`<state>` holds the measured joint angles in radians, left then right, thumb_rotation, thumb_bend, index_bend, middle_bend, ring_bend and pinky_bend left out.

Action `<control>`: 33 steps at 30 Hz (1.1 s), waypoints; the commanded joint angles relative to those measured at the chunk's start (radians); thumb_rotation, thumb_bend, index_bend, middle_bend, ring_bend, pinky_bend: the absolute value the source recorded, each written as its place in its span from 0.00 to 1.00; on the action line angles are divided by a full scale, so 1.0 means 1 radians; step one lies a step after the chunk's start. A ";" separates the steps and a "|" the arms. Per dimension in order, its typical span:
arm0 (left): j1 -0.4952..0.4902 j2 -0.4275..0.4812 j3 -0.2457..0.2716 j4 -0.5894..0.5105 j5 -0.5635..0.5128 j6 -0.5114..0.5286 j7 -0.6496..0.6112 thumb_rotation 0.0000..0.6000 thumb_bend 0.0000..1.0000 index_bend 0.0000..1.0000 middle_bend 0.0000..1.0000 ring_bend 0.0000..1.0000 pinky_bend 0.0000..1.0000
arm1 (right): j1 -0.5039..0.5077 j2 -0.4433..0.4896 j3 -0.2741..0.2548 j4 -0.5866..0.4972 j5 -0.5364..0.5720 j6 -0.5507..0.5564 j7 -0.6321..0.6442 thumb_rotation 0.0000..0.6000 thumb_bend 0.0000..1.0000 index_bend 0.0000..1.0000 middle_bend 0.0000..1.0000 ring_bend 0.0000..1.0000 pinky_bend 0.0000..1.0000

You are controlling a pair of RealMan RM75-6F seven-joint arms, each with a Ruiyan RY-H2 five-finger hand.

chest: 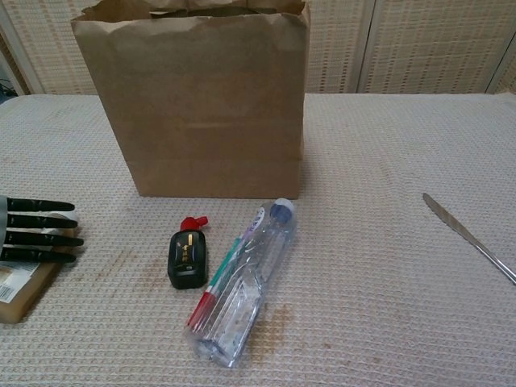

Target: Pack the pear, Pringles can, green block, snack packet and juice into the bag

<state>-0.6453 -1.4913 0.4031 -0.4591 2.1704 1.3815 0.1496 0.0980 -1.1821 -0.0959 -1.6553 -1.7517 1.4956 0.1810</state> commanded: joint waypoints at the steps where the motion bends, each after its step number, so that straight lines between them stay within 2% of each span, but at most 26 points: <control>1: 0.003 -0.009 0.015 0.014 0.005 0.004 -0.012 1.00 0.38 0.00 0.00 0.00 0.07 | 0.000 -0.001 0.001 -0.001 0.002 -0.001 -0.001 1.00 0.01 0.02 0.12 0.02 0.19; 5: 0.005 -0.020 0.032 0.029 0.010 0.011 -0.030 1.00 0.41 0.01 0.00 0.02 0.13 | 0.000 -0.001 0.002 -0.002 0.004 -0.001 -0.002 1.00 0.01 0.02 0.12 0.02 0.19; 7: 0.006 -0.025 0.039 0.033 0.012 0.020 -0.042 1.00 0.47 0.07 0.05 0.07 0.20 | 0.000 -0.001 0.002 -0.002 0.004 -0.001 -0.002 1.00 0.01 0.02 0.12 0.02 0.19; 9: 0.005 -0.029 0.053 0.038 0.021 0.033 -0.060 1.00 0.55 0.18 0.14 0.15 0.33 | 0.000 -0.001 0.003 -0.002 0.005 -0.001 -0.002 1.00 0.01 0.02 0.12 0.02 0.19; 12: 0.002 -0.036 0.072 0.050 0.036 0.057 -0.082 1.00 0.67 0.39 0.39 0.38 0.58 | -0.001 -0.001 0.004 -0.002 0.005 0.001 -0.001 1.00 0.01 0.02 0.12 0.02 0.19; 14: 0.003 -0.042 0.081 0.059 0.042 0.072 -0.094 1.00 0.73 0.49 0.52 0.49 0.69 | -0.001 -0.001 0.004 -0.002 0.005 0.001 0.000 1.00 0.01 0.02 0.12 0.02 0.19; 16: 0.004 -0.044 0.086 0.066 0.043 0.084 -0.102 1.00 0.77 0.58 0.61 0.57 0.74 | 0.000 0.000 0.003 -0.002 0.004 0.000 0.001 1.00 0.01 0.02 0.12 0.02 0.19; 20: 0.000 -0.040 0.085 0.072 0.035 0.112 -0.122 1.00 0.81 0.66 0.69 0.65 0.80 | 0.000 0.000 0.003 -0.002 0.003 0.001 0.002 1.00 0.01 0.02 0.12 0.02 0.19; 25: -0.006 -0.015 0.072 0.039 0.006 0.147 -0.199 1.00 0.82 0.70 0.74 0.70 0.83 | -0.001 0.001 0.003 -0.001 0.004 0.001 0.003 1.00 0.01 0.02 0.12 0.02 0.19; 33: 0.017 0.026 0.026 0.001 -0.065 0.181 -0.253 1.00 0.82 0.73 0.78 0.73 0.85 | -0.001 0.003 0.002 0.000 0.000 0.004 0.008 1.00 0.01 0.02 0.12 0.02 0.19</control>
<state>-0.6338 -1.4720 0.4367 -0.4520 2.1145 1.5576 -0.0956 0.0966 -1.1792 -0.0941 -1.6556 -1.7518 1.4997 0.1885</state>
